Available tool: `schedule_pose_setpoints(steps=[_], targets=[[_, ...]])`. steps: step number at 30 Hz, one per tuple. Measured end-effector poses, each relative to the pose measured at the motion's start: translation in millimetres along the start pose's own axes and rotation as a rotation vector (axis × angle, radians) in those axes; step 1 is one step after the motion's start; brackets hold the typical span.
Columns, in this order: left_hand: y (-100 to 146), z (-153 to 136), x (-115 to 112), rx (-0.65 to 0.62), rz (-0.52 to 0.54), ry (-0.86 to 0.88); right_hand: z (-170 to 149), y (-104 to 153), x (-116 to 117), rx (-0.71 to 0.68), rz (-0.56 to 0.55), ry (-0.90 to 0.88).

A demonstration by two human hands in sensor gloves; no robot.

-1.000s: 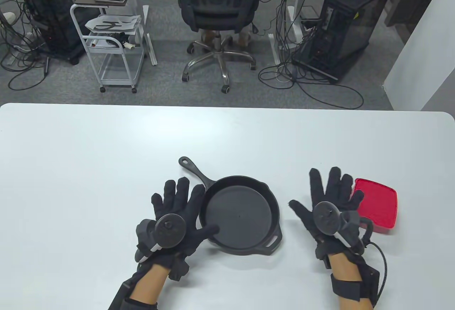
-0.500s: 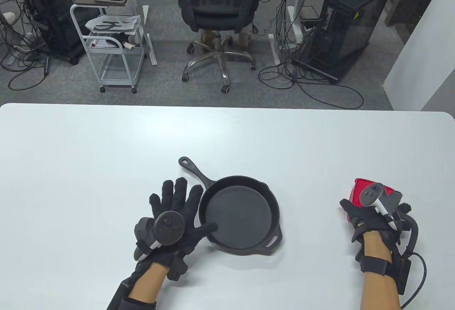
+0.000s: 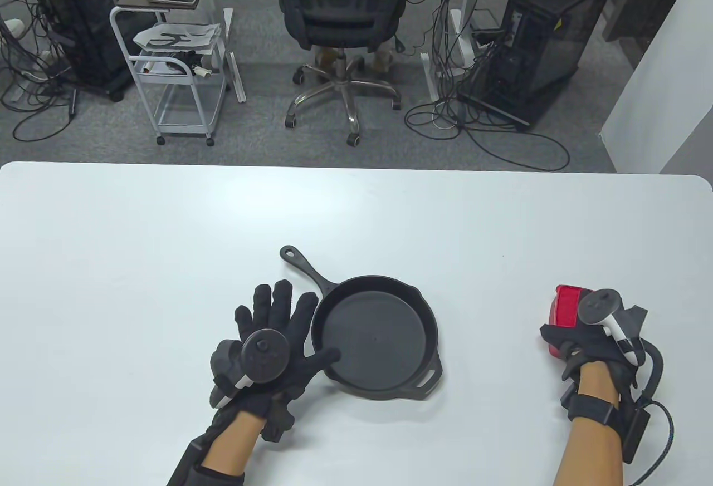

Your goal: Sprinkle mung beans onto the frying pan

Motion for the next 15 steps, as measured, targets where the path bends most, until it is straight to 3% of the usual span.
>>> schedule_pose_setpoints(steps=[4,9,12,15], targets=[[1,0,3,-0.002,0.009,0.02,-1,6,0,-0.039,-0.059,0.023],[1,-2,6,-0.005,0.027,0.055,17,20,-6,-0.291,-0.12,0.113],[0,-5,5,0.01,0.01,0.1,48,38,-15,-0.506,-0.079,0.135],[0,-11,1,0.041,-0.032,0.262,88,63,-21,-0.664,-0.074,0.145]])
Point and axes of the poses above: the tracker on the back of each hand, its own z axis roughly to the thumb side, its own y axis roughly from the fingertips to the wrist, x = y × z, the point moved 1 cm from there along -y, roughly from the wrist to the fingertips, and after that the axes turned 10 degrees about -x, right-handed, at the moved point
